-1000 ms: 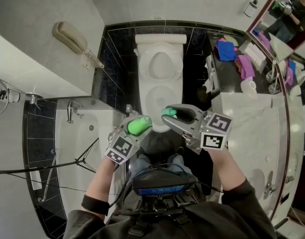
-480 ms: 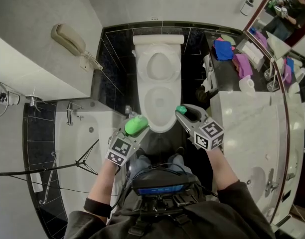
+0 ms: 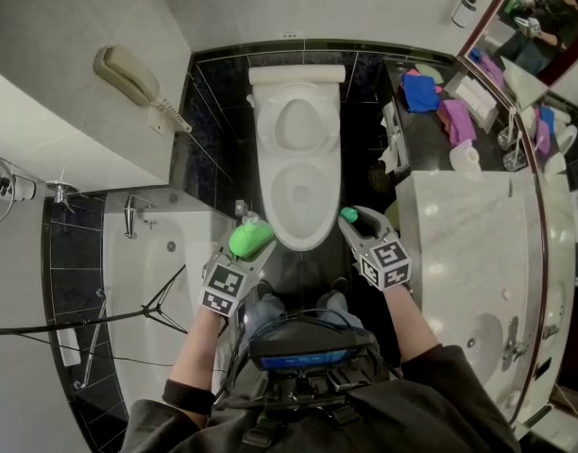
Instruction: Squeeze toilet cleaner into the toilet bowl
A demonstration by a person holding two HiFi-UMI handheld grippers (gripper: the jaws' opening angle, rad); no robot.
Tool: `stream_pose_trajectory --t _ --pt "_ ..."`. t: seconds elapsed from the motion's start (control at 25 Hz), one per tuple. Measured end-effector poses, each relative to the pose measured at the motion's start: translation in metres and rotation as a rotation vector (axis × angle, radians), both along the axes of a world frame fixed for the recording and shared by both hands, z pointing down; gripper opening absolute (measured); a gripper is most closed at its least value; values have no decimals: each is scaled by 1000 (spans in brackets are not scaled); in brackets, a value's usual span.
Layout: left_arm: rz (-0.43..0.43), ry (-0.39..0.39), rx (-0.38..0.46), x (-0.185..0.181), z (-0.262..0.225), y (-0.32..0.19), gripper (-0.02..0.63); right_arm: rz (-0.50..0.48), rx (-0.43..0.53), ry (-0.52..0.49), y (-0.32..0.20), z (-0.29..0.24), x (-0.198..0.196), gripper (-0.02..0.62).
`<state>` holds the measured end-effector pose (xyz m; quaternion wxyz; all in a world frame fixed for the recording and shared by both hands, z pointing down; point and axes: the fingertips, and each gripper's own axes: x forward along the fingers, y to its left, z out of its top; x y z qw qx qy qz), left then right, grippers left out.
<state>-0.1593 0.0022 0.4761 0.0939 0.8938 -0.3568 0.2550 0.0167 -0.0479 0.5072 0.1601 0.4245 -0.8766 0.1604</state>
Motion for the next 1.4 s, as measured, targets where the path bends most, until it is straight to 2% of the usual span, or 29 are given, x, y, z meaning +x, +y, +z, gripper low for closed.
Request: stream_pose_trajectory --t 0.32,0.84,1.24,1.4 --pt "-25 -42 18 -6 3 -1 192 21 10 10 0 1 6 163" --pt "-39 -3 -18 -3 3 -2 192 13 24 -13 2 -5 5 163" --pt "-34 95 -139 19 21 -7 192 14 85 -70 -6 -15 16 164" --pt "-44 145 -219 40 37 -12 192 -1 104 -83 -8 -16 27 164"
